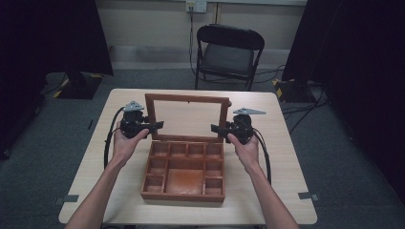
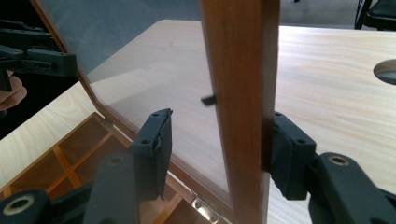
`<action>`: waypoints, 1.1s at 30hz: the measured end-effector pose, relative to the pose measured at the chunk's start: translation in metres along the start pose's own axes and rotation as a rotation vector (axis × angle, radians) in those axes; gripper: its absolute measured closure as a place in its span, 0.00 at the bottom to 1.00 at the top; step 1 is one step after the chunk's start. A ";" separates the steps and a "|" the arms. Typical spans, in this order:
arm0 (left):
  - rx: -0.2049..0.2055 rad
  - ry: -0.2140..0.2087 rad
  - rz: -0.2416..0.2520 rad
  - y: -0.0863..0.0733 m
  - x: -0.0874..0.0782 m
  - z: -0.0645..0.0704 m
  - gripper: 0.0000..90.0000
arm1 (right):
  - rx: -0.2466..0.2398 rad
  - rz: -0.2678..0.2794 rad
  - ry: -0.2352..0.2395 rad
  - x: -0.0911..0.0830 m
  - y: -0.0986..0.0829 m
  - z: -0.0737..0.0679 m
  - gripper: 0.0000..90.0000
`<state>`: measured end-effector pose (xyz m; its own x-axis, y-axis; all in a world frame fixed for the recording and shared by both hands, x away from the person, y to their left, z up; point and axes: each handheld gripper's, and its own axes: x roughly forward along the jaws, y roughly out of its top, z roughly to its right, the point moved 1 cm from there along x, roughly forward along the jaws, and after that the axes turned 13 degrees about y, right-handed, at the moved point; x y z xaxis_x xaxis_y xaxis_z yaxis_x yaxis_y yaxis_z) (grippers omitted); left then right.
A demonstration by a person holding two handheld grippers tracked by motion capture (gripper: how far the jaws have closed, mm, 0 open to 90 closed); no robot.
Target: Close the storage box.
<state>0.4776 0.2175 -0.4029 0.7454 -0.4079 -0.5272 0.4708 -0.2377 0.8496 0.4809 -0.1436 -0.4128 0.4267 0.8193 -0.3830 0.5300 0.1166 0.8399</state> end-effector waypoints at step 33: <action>0.015 -0.019 0.012 -0.012 -0.022 0.008 0.54 | 0.022 -0.006 0.003 -0.009 0.006 -0.012 0.45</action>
<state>0.4520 0.2223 -0.4011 0.7418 -0.4275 -0.5166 0.4544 -0.2462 0.8561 0.4712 -0.1431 -0.3999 0.4213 0.8204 -0.3867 0.5482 0.1093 0.8291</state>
